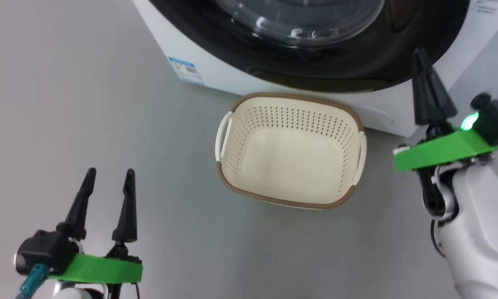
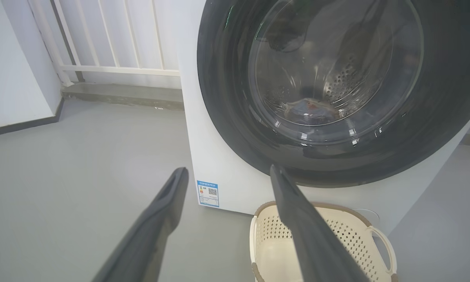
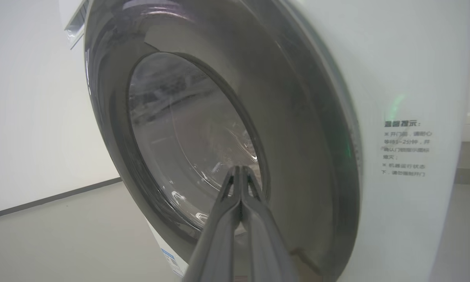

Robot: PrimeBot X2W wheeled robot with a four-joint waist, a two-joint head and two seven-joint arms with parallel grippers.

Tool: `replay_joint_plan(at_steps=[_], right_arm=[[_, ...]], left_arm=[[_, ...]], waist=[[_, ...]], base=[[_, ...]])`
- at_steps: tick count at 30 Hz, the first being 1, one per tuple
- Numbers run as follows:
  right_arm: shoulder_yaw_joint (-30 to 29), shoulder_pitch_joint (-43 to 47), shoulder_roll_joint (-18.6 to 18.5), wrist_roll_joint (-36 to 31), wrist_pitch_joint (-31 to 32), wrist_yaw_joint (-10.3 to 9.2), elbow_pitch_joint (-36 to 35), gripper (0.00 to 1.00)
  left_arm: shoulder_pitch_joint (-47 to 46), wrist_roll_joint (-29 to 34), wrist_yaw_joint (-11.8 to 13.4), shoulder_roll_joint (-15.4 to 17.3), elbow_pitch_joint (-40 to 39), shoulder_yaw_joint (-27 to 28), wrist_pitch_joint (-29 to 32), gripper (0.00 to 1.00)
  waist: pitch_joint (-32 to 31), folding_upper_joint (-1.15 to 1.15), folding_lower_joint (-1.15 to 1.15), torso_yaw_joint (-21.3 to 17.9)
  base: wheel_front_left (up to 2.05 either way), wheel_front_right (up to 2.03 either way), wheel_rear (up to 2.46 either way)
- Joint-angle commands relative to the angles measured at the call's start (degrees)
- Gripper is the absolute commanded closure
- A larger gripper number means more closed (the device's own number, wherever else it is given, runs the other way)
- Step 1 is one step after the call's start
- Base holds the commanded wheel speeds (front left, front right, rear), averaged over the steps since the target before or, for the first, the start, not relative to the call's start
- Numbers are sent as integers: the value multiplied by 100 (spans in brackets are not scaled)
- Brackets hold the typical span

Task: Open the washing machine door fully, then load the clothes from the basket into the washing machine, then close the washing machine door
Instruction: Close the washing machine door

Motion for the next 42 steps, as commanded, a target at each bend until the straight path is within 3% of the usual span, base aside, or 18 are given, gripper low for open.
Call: replay_joint_plan(at_steps=[1, 16, 42], right_arm=[[142, 235, 130, 59, -22, -15, -174, 0], [230, 1430, 355, 178, -22, -15, -423, 0], [92, 2472, 173, 187, -22, -15, -661, 0]], left_arm=[[87, 58, 4, 201, -65, 225, -37, 0], [584, 87, 4, 556, -28, 385, -37, 0], [1070, 58, 4, 862, -16, 755, -37, 0]], waist=[[-419, 0, 1, -291], [-1210, 0, 1, -1031], [-1748, 0, 1, -2156]], base=[[0, 0, 0], [0, 0, 0], [0, 0, 0]])
